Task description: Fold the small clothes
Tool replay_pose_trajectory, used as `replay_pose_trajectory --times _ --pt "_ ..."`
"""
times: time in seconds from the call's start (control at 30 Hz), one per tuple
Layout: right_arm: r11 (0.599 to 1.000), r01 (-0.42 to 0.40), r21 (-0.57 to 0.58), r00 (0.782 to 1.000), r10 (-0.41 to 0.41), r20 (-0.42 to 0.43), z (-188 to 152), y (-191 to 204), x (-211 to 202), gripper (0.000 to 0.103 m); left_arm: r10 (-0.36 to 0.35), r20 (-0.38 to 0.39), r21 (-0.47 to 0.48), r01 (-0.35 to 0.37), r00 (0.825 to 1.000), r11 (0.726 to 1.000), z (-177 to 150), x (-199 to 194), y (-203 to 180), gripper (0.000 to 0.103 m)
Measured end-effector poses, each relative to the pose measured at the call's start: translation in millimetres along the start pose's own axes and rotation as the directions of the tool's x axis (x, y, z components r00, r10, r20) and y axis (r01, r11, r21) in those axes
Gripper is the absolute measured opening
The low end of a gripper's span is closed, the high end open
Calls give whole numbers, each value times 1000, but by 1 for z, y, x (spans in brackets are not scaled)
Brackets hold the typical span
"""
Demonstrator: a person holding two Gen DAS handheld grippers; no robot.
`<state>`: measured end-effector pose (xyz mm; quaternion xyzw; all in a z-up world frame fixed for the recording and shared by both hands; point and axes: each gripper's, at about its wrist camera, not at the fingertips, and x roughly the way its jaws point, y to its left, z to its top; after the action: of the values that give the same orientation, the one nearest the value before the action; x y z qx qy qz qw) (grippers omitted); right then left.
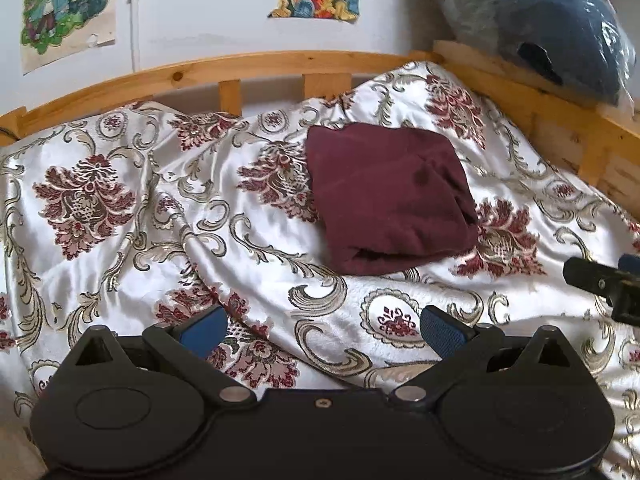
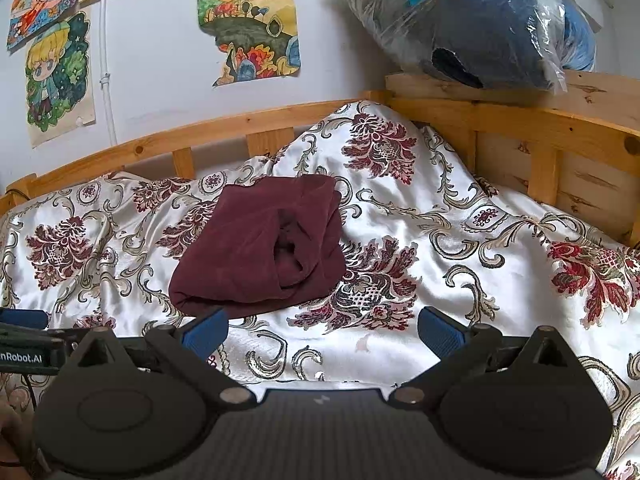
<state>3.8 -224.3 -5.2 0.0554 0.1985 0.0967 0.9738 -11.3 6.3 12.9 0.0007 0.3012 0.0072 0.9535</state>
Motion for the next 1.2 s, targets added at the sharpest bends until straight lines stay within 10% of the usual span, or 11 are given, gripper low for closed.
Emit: replay_pose_trajectory --times 1.2 --pt "999 -22 -36 1000 22 7 -6 16 10 103 -38 -88 -26 36 995 999 -5 12 2 102"
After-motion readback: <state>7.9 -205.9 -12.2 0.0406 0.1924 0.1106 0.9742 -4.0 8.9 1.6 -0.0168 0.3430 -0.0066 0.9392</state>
